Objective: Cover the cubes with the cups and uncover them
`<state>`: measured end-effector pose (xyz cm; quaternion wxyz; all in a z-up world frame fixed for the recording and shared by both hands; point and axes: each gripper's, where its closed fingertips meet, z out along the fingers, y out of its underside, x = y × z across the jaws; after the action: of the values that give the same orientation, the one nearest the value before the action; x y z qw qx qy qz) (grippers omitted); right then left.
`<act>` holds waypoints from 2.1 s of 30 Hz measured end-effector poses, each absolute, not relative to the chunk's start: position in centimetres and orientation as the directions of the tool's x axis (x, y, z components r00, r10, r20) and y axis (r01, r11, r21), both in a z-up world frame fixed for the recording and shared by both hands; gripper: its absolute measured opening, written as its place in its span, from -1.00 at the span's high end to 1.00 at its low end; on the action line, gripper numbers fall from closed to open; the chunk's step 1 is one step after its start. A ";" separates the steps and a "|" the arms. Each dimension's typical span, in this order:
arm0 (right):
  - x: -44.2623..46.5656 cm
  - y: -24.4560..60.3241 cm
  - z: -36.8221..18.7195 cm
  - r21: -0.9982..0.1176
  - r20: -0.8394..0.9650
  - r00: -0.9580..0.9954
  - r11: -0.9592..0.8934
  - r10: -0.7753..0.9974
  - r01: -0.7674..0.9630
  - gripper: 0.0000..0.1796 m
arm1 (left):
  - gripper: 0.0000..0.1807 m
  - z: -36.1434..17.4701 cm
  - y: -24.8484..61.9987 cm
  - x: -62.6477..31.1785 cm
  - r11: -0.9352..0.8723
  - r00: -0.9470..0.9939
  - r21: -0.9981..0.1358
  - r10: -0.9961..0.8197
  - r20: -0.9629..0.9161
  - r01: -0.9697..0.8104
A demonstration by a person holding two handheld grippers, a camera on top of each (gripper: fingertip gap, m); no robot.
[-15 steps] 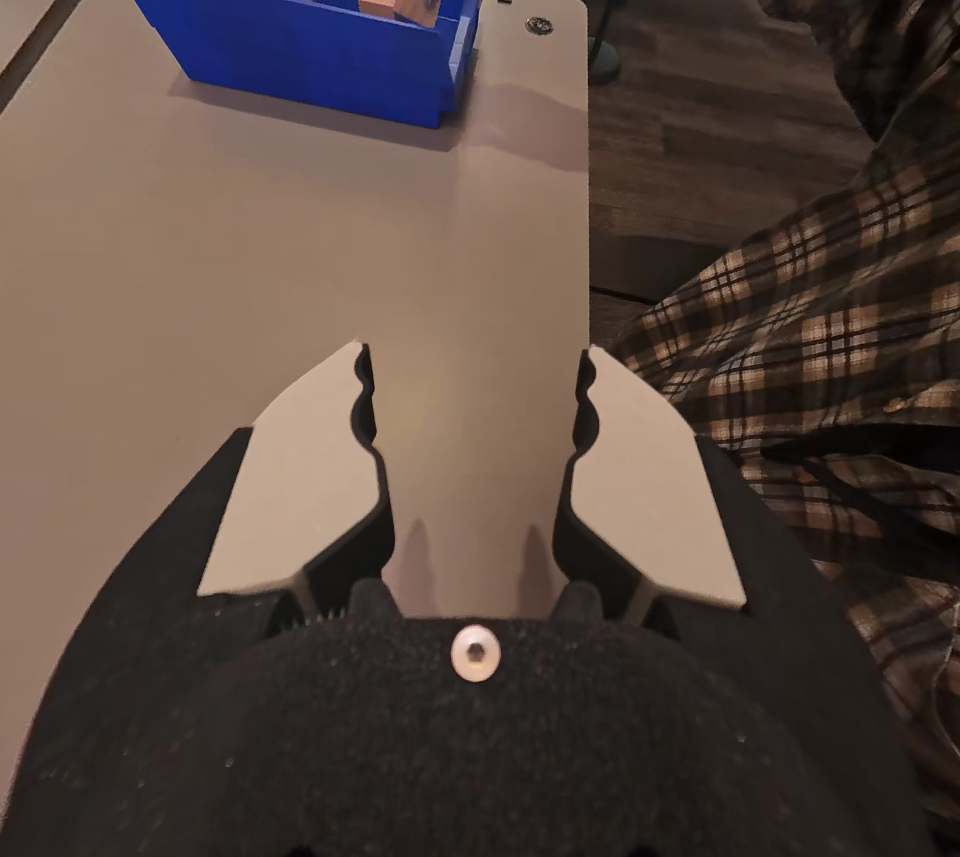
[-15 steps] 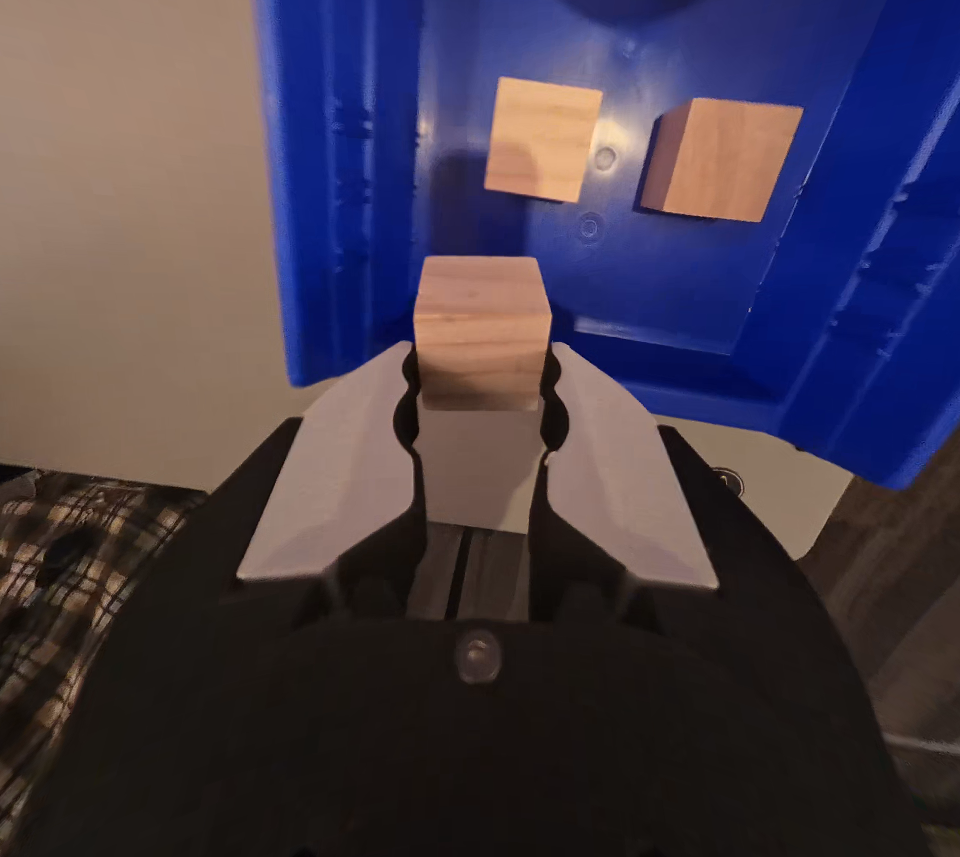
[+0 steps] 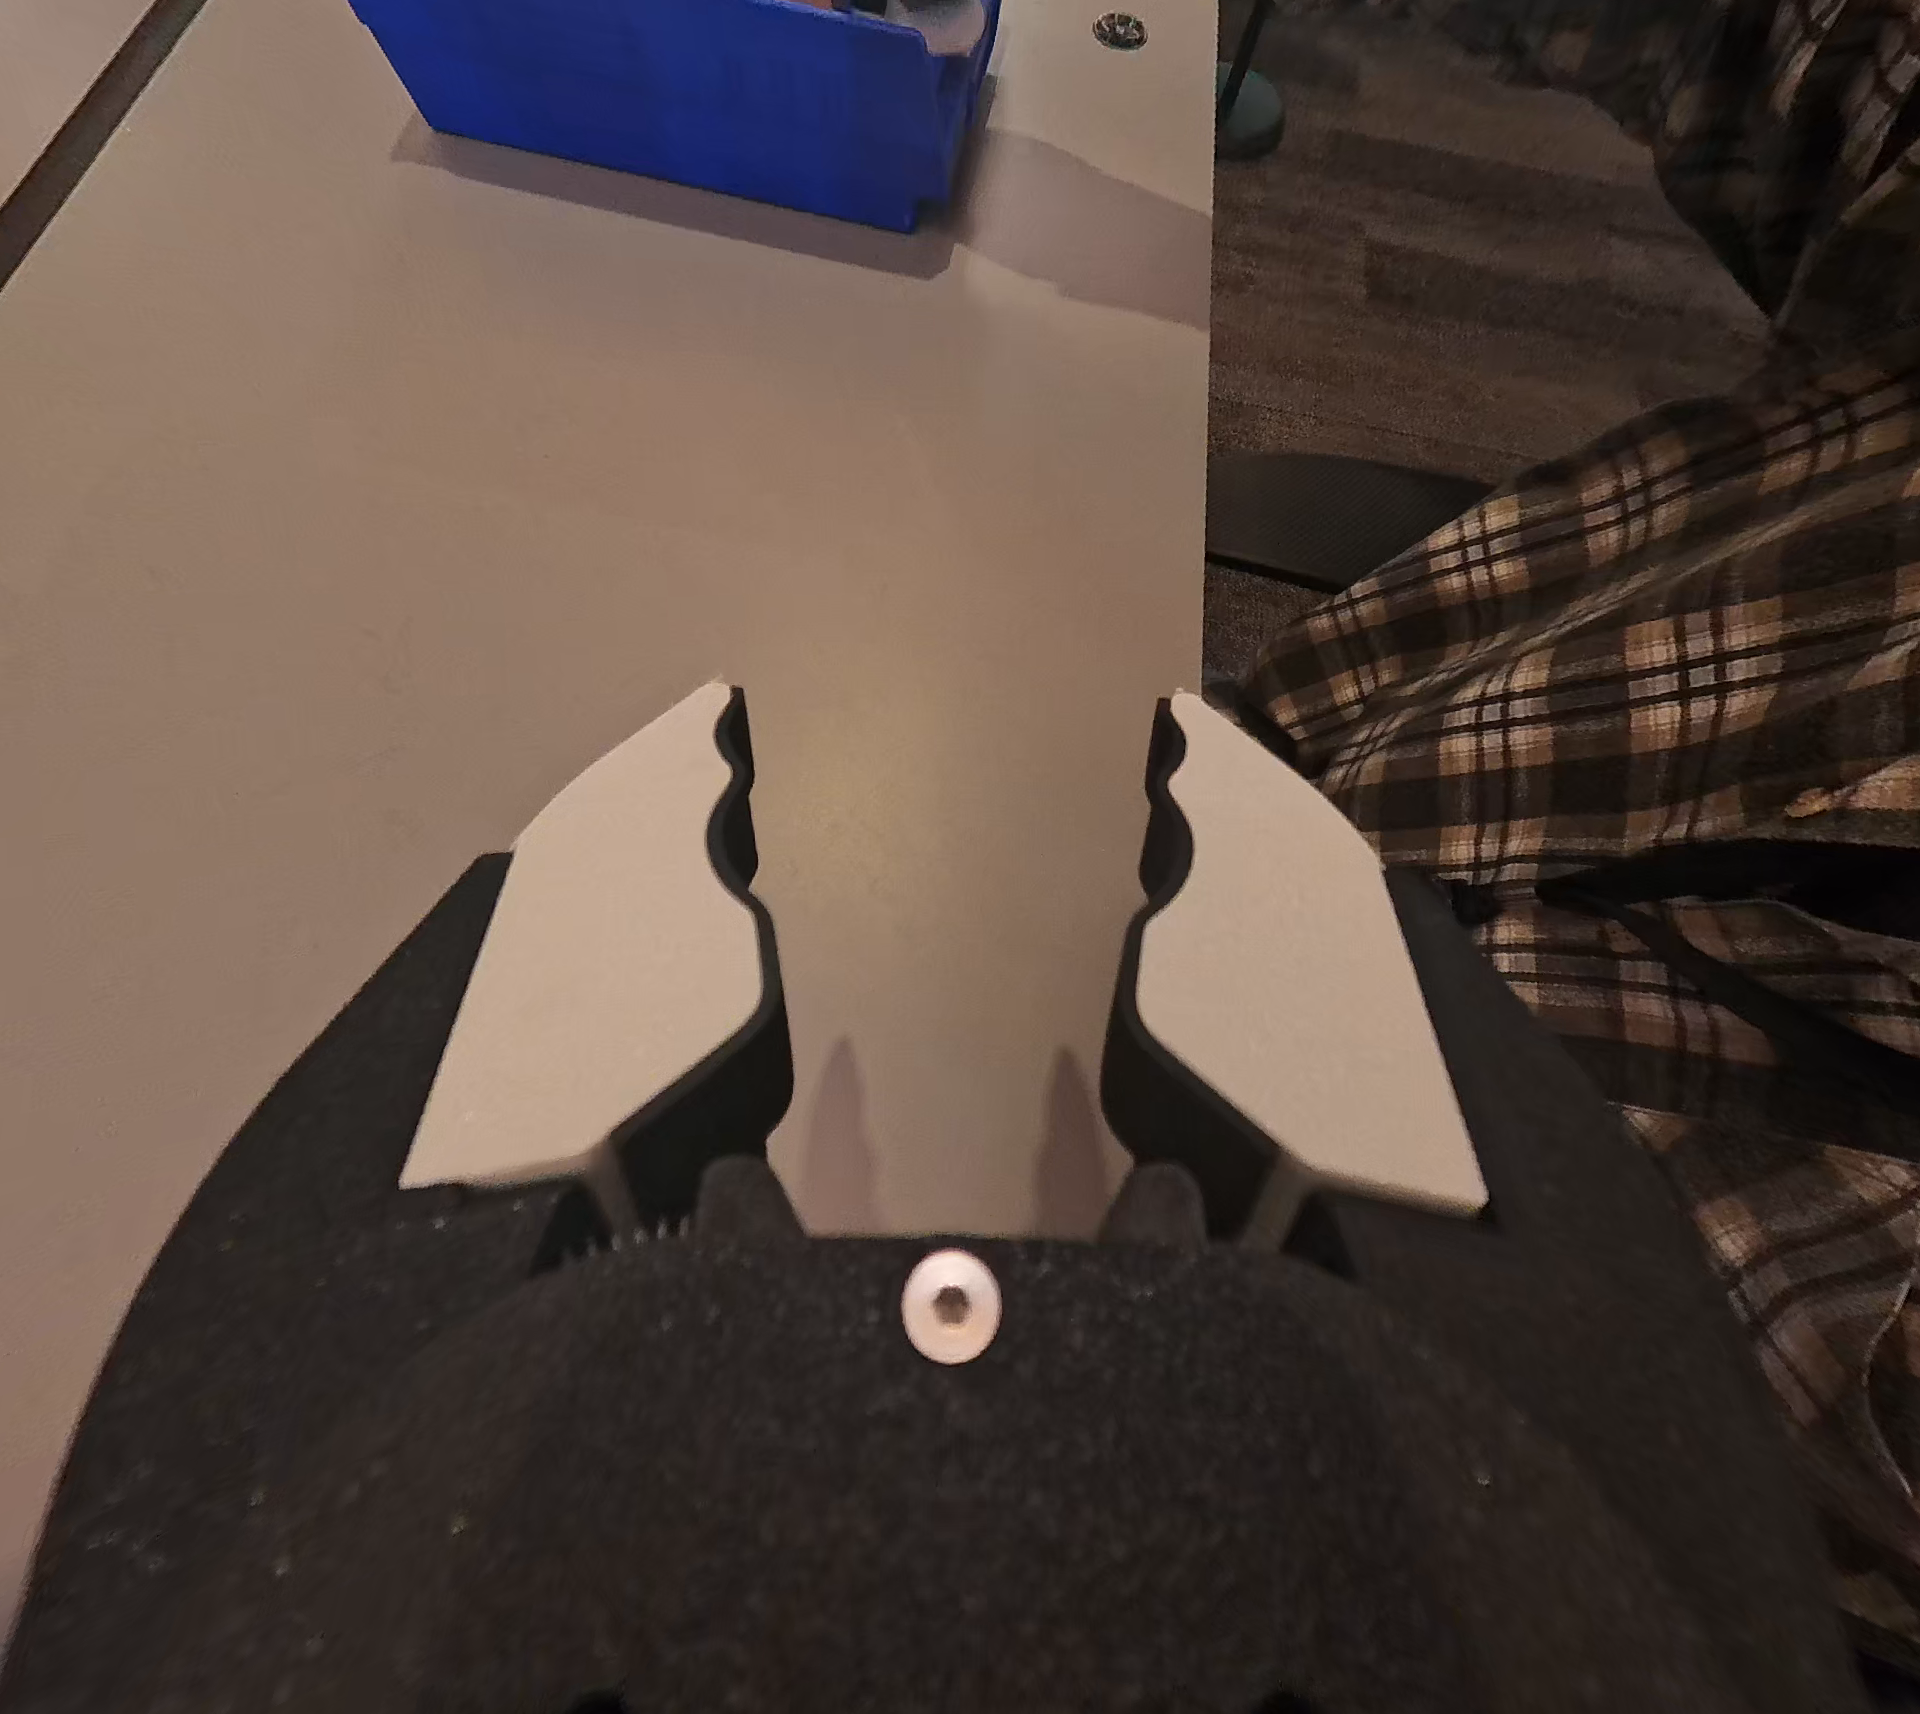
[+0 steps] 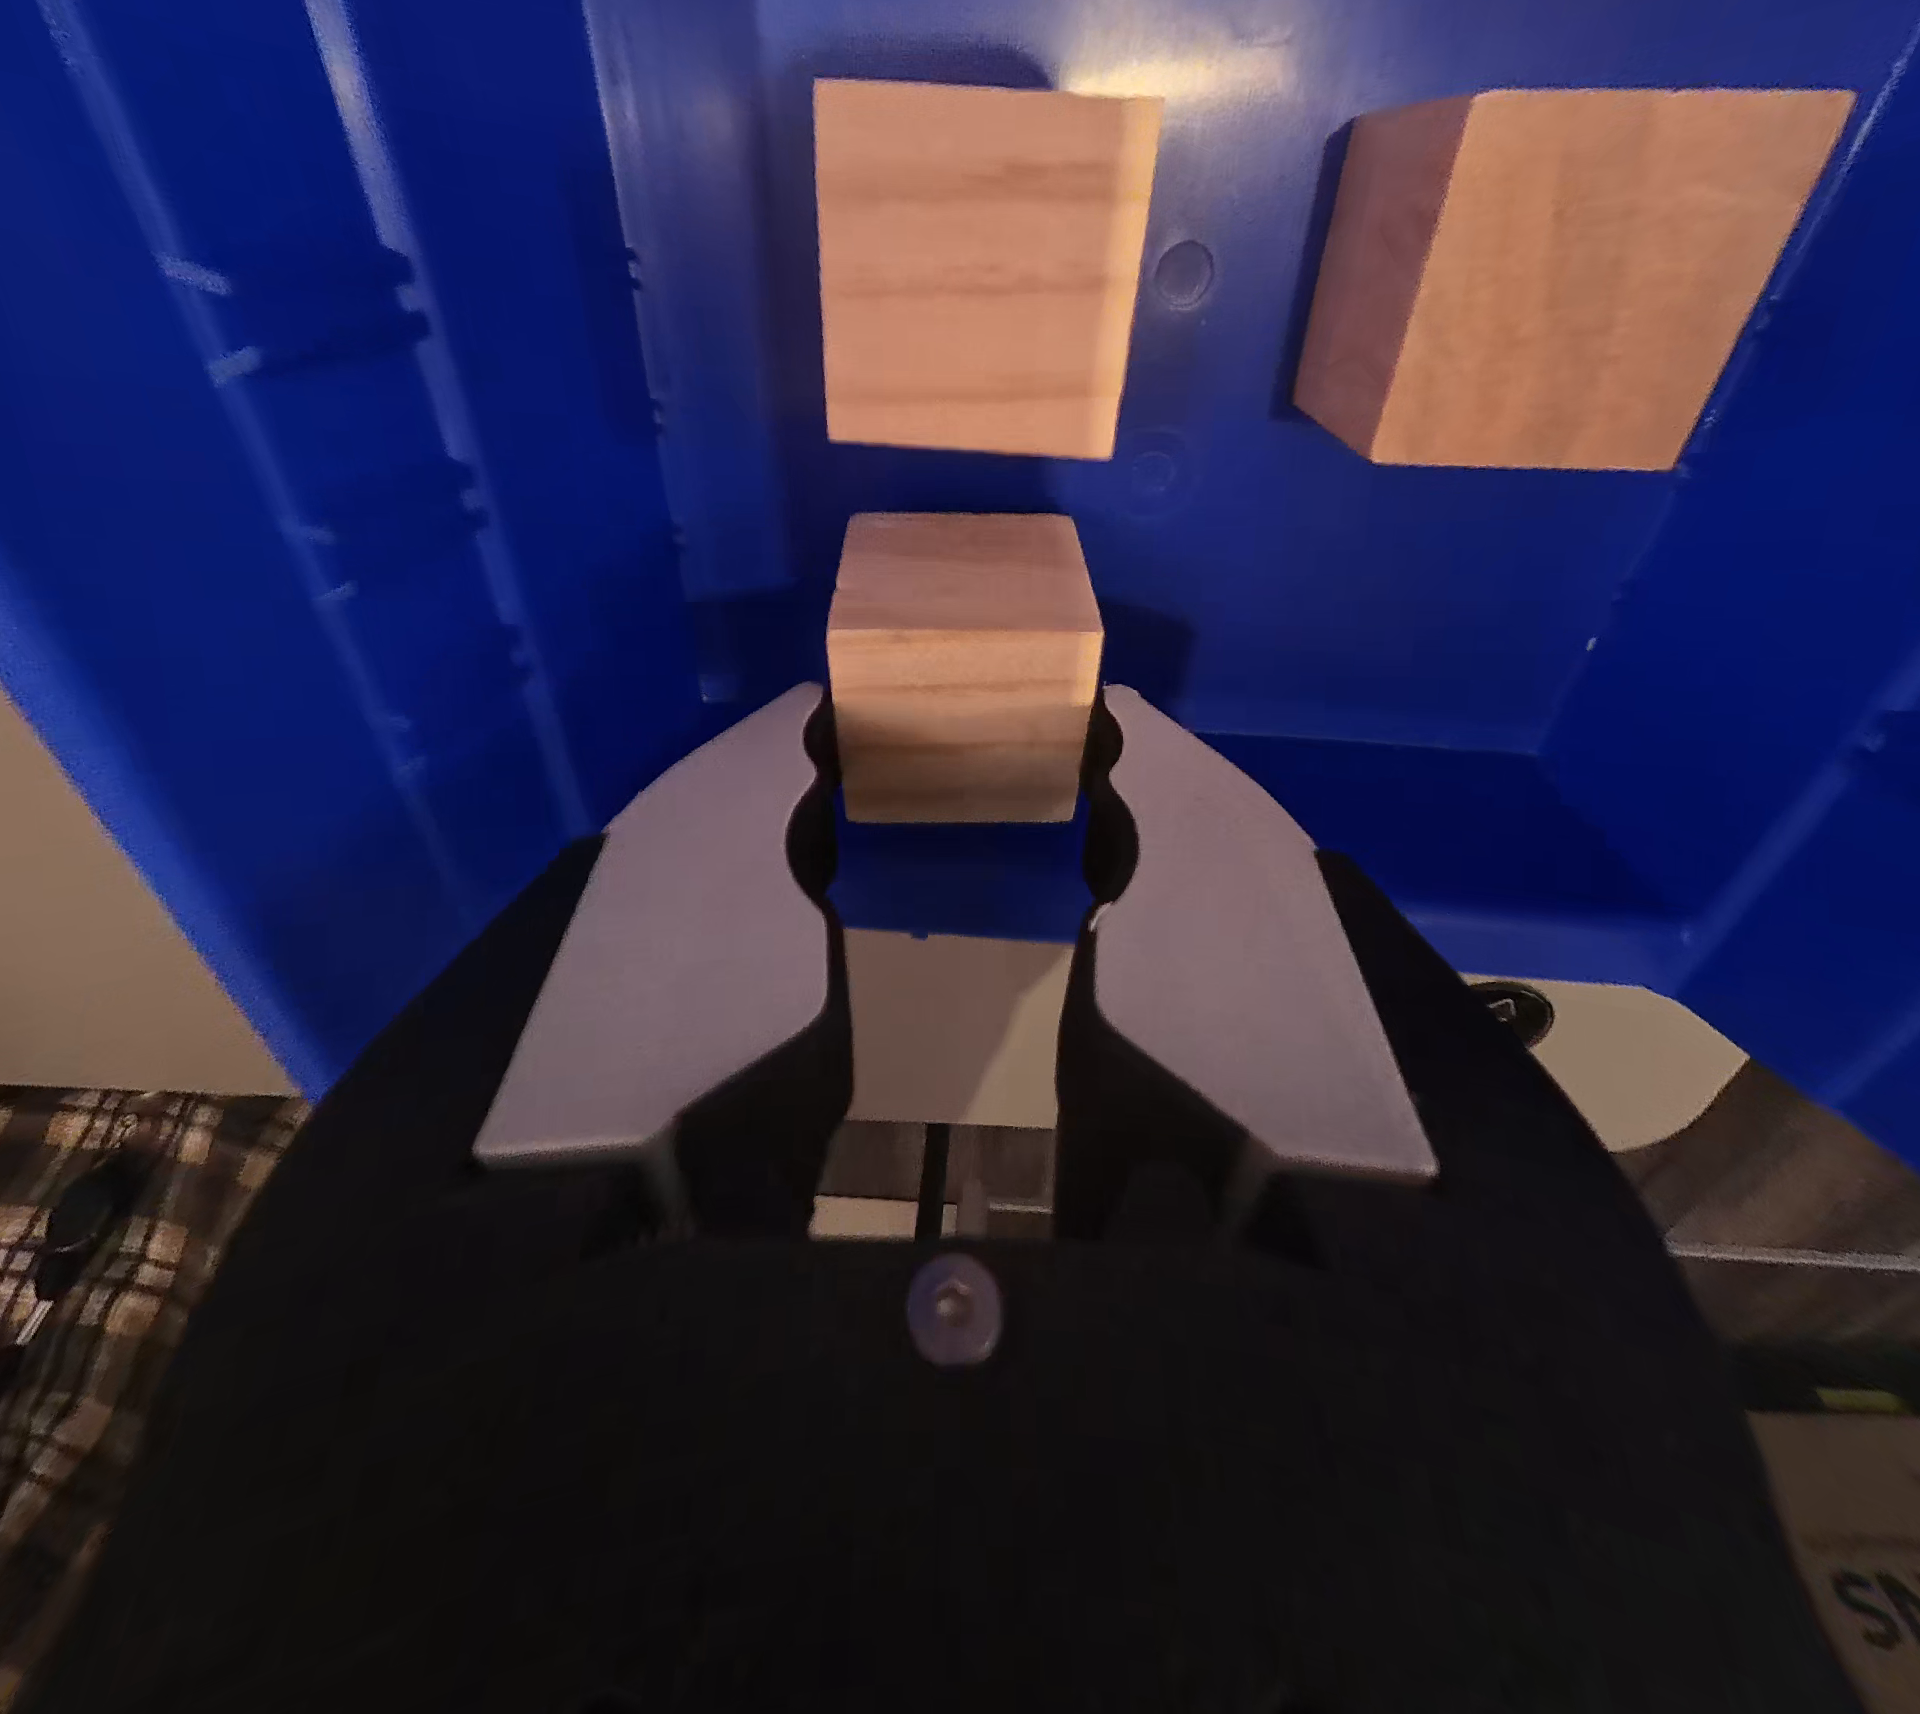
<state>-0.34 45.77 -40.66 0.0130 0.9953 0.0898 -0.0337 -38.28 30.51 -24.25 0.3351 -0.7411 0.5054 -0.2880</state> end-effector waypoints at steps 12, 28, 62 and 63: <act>-0.8 46.1 -39.4 0.020 -0.085 0.983 -0.986 0.164 0.166 0.26 | 0.19 -24.5 30.7 -39.2 -0.279 0.349 -0.784 -0.933 0.086 -0.554; -6.6 39.7 -20.8 -0.744 -0.016 0.750 -0.509 0.661 0.433 -0.09 | 0.04 -27.7 36.4 -53.3 -0.409 0.481 -0.500 -0.876 -0.019 -0.764; -24.0 30.3 -32.0 -0.948 -0.140 0.243 -0.201 0.960 0.246 0.08 | 0.50 -39.2 42.2 -54.9 -0.367 0.353 -0.075 -0.924 0.149 -0.927; -24.9 30.5 -32.0 -0.947 -0.147 0.227 -0.204 0.963 0.250 0.08 | 0.50 -38.3 41.9 -54.3 -0.362 0.347 -0.086 -0.926 0.148 -0.928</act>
<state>-24.86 30.51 -31.98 -0.4290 0.6552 0.4628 -0.4153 -54.28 41.91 -38.28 -0.0064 -0.8207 0.5649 -0.0857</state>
